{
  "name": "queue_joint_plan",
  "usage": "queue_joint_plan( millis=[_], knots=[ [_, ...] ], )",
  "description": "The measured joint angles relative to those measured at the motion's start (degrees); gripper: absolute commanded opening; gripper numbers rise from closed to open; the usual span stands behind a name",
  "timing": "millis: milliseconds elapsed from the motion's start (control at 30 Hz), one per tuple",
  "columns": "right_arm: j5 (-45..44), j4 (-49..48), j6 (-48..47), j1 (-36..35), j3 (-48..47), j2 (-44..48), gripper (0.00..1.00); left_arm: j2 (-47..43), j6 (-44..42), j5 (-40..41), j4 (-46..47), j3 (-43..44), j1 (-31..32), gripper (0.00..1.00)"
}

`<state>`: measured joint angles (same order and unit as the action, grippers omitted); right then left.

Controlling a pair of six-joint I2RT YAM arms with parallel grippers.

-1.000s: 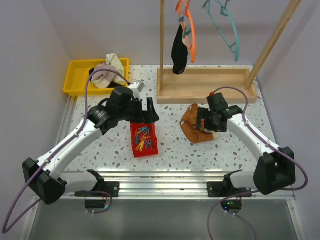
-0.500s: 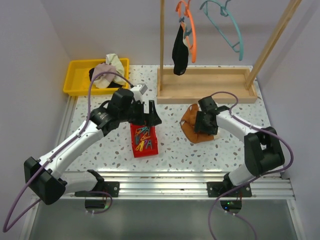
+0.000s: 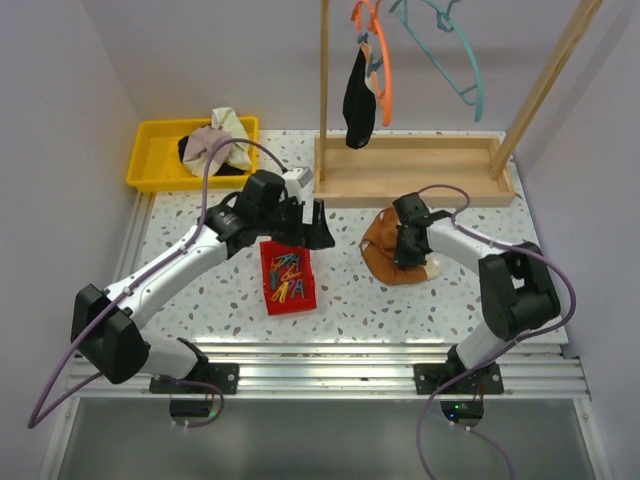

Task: Remove the underwear clipped to the hanger

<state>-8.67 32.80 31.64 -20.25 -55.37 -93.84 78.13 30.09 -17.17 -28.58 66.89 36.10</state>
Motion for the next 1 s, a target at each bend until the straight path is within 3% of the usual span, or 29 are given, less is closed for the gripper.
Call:
queue_joint_plan(
  millis=[233,367,600,1000],
  knots=[
    [4.61,4.66,-1.29,0.00,-2.12,10.80,0.00,5.70,-2.32,-1.29,1.22,5.57,0.61,1.00],
    [8.85,6.95,-1.81,0.00,-6.16,17.20,0.00,14.75,-6.82,-2.75,2.10,12.79,2.89,1.00],
    [10.95,11.74,-1.86,0.07,-9.25,17.46,0.00,26.93,-14.99,-6.54,2.29,17.73,8.68,1.00],
    [14.99,14.08,0.37,0.94,-11.17,17.35,0.00,28.13,-19.93,-11.78,8.22,15.67,12.70,1.00]
  ],
)
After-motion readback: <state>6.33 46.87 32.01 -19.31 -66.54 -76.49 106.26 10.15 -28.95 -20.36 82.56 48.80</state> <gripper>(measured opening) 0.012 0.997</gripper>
